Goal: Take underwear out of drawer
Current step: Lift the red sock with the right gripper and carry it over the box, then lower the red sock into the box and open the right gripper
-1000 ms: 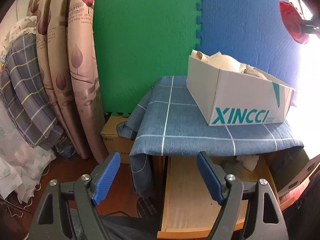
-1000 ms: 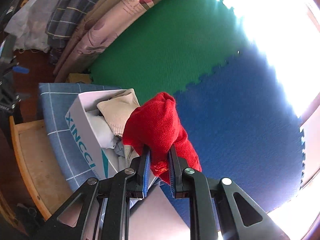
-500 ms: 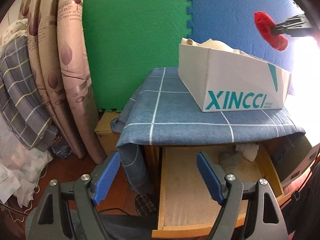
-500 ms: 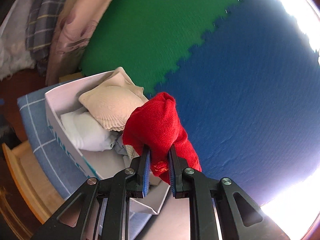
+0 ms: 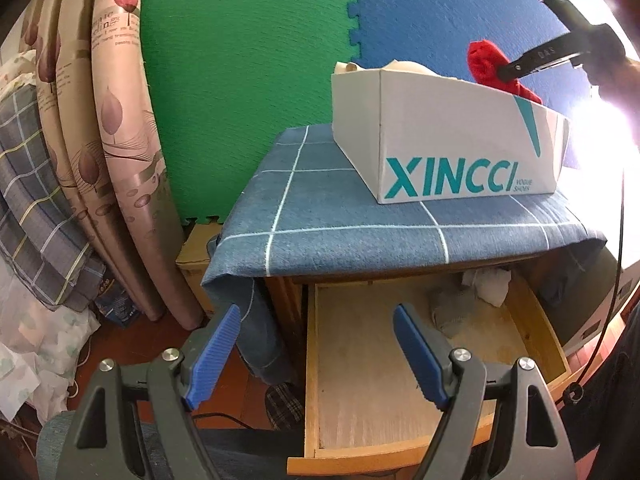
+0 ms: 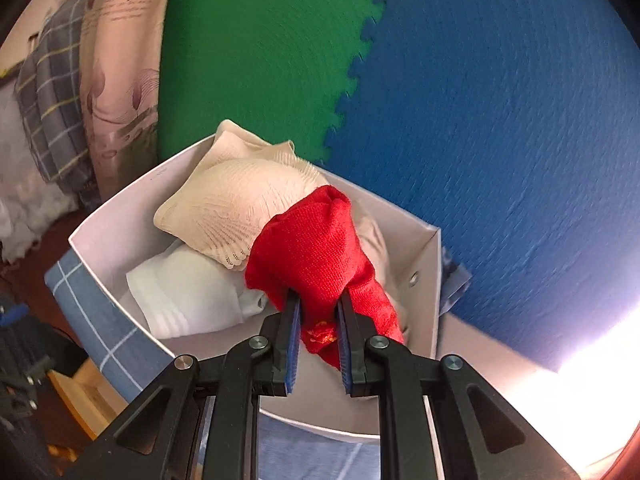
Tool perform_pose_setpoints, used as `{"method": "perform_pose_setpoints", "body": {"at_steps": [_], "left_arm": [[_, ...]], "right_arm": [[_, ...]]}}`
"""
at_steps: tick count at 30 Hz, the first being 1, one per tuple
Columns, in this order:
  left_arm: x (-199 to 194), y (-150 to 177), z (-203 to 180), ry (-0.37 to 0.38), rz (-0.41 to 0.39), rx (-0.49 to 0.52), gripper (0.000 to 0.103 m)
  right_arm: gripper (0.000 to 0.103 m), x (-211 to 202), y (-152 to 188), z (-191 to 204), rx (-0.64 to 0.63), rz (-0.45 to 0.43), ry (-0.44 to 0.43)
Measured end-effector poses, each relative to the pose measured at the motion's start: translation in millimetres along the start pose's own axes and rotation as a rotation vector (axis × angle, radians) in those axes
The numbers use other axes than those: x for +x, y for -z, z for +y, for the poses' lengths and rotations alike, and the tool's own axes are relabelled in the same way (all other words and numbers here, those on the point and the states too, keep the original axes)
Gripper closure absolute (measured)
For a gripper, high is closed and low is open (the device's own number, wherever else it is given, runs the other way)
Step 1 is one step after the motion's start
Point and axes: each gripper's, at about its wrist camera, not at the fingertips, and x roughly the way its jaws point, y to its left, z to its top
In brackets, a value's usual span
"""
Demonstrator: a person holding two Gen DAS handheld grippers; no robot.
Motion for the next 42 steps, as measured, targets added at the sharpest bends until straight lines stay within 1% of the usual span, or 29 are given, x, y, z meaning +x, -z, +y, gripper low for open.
{"method": "perform_pose_setpoints", "body": {"at_steps": [4,6,11,15,17,21,24,27,30,31,35,38,40,41,42], "left_arm": [[3,2,-5,0.006,0.007,0.015,0.022],[4,3,-7,0.01,0.012,0.025,0.022],[5,4,-10,0.006,0.016,0.039,0.022],[6,5,-14,-0.001,0.023,0.05,0.022],[8,5,-16,-0.004,0.028,0.059,0.022],[11,7,-21,-0.008,0.035,0.082,0.022],[12,8,-24,-0.002,0.039,0.096,0.022],[13,10,-31,0.017,0.039,0.124,0.022],[14,13,-39,0.033,0.043,0.156,0.022],[16,15,-44,0.042,0.05,0.174,0.022],[20,21,-56,0.046,0.069,0.228,0.022],[22,25,-65,0.052,0.073,0.263,0.022],[23,27,-71,0.061,0.076,0.284,0.022],[24,27,-74,0.07,0.082,0.295,0.022],[25,27,-78,0.087,0.091,0.315,0.022]], "right_arm": [[0.088,11,4,-4,0.101,0.008,-0.055],[0.088,16,8,-8,0.175,0.009,-0.096],[0.088,29,23,-17,0.345,-0.005,-0.167],[0.087,40,34,-15,0.43,-0.005,-0.204],[0.087,41,35,-11,0.413,-0.018,-0.184],[0.087,43,35,-13,0.423,-0.027,-0.191],[0.086,45,34,-9,0.394,-0.026,-0.177],[0.086,46,36,-3,0.359,-0.036,-0.156],[0.085,47,36,-3,0.355,-0.046,-0.156],[0.083,47,36,-3,0.355,-0.049,-0.155],[0.081,47,36,-3,0.353,-0.066,-0.148],[0.074,46,37,-1,0.347,-0.092,-0.142],[0.06,46,37,2,0.342,-0.112,-0.146],[0.055,46,37,3,0.34,-0.122,-0.155],[0.046,46,37,3,0.336,-0.123,-0.158]]}}
